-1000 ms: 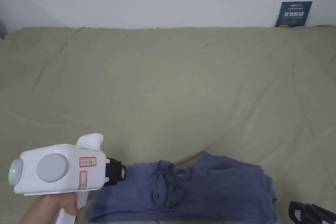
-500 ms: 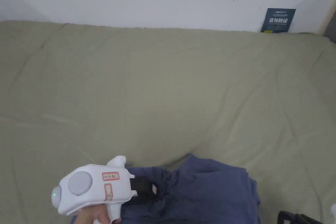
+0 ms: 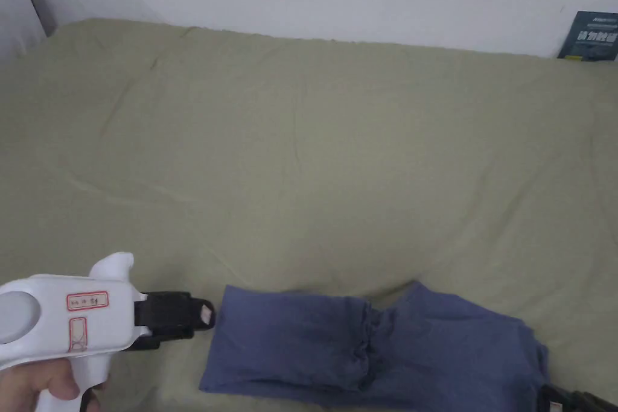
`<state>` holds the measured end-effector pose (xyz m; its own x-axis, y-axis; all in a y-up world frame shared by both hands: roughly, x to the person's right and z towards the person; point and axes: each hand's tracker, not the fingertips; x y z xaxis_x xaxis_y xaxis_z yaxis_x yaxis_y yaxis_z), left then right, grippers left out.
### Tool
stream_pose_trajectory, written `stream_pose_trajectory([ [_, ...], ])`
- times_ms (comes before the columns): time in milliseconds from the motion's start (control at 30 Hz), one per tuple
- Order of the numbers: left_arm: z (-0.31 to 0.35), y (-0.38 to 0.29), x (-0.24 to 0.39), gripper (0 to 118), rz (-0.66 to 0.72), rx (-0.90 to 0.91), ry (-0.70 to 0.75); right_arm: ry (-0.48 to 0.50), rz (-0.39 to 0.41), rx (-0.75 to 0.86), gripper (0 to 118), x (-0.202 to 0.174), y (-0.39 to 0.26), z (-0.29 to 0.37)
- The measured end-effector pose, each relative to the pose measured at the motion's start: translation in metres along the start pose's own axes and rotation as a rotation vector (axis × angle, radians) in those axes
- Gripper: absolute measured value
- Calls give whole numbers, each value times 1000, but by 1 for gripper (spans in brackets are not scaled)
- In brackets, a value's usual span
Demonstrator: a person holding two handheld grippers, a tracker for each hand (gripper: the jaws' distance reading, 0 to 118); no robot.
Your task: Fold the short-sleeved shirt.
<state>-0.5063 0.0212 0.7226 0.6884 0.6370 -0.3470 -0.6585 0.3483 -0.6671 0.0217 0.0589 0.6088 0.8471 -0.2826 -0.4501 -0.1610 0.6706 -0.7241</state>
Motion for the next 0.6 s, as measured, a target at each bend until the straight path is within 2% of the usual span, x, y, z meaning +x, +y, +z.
stream_pose_trajectory([
  [33,-9,-2,-6,118,4,-30,-95,0,1,-3,2,-2,0,-1],
  [167,-25,12,-19,117,79,-75,-131,-4,9,-14,2,-4,1,-1],
  [233,-51,3,-22,117,67,-74,-146,-15,13,-16,2,-5,1,0],
  [400,-86,2,-16,117,89,-121,-321,-39,-8,-16,2,1,1,3],
  [467,-94,1,-12,116,114,-132,-329,-34,-26,-18,2,5,0,3],
  [500,-99,5,-10,112,38,-147,-347,-34,-36,-21,2,7,-1,3],
  [533,-100,6,-6,95,30,-153,-339,-37,-40,-21,2,8,-2,2],
  [567,-101,4,-7,30,29,-152,-261,-38,-42,-21,2,9,-3,3],
  [600,-108,-5,-8,13,46,-190,-178,-38,-45,-19,2,10,-4,4],
])
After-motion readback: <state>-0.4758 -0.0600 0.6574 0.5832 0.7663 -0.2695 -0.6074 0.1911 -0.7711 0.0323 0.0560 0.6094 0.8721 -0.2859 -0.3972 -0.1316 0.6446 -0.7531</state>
